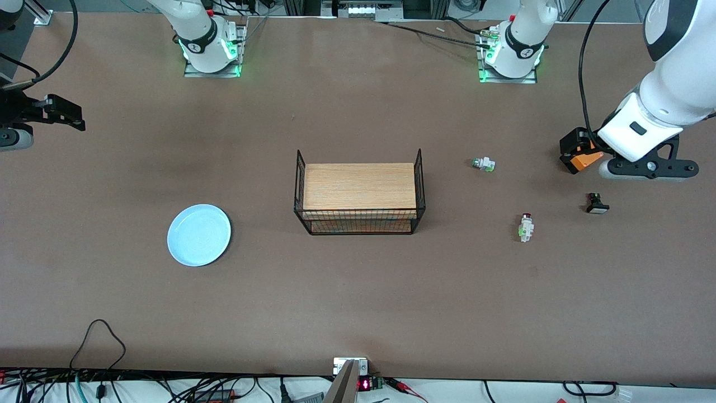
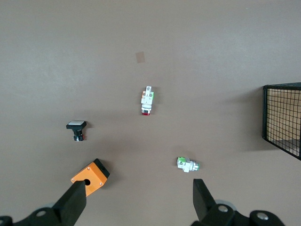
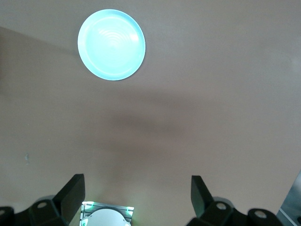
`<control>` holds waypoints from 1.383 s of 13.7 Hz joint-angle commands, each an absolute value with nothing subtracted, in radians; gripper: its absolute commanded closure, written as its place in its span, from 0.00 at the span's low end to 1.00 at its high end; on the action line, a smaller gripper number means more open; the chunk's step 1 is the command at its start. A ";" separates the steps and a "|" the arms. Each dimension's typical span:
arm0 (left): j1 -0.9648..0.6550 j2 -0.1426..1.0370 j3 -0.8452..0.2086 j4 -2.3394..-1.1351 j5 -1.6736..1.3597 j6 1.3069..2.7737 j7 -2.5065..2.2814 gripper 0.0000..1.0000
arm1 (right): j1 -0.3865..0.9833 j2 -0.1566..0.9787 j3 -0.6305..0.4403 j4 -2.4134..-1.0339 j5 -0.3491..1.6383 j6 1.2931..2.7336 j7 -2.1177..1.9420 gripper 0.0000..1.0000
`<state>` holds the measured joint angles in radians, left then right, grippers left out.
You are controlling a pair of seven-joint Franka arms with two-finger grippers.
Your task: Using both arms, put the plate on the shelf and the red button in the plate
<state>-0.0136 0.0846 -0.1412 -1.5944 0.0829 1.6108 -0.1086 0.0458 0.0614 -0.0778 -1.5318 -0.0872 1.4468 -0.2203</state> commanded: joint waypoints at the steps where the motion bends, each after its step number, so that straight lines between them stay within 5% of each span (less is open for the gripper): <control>1: -0.017 0.086 -0.169 -1.562 0.081 1.572 -0.104 0.00 | 0.041 0.072 -0.071 -1.509 -0.101 1.447 -0.206 0.00; 8: -0.005 0.090 -0.163 -1.560 0.052 1.577 -0.100 0.00 | 0.040 0.095 -0.072 -1.509 -0.098 1.466 -0.207 0.00; 19: -0.006 0.089 -0.169 -1.560 0.058 1.575 -0.103 0.00 | 0.018 0.395 -0.075 -1.508 -0.087 1.721 -0.202 0.00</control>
<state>-0.0112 0.0845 -0.1627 -1.5868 0.0668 1.6012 -0.1093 0.0346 0.3257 -0.0818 -1.5335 -0.0870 1.6845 -0.2104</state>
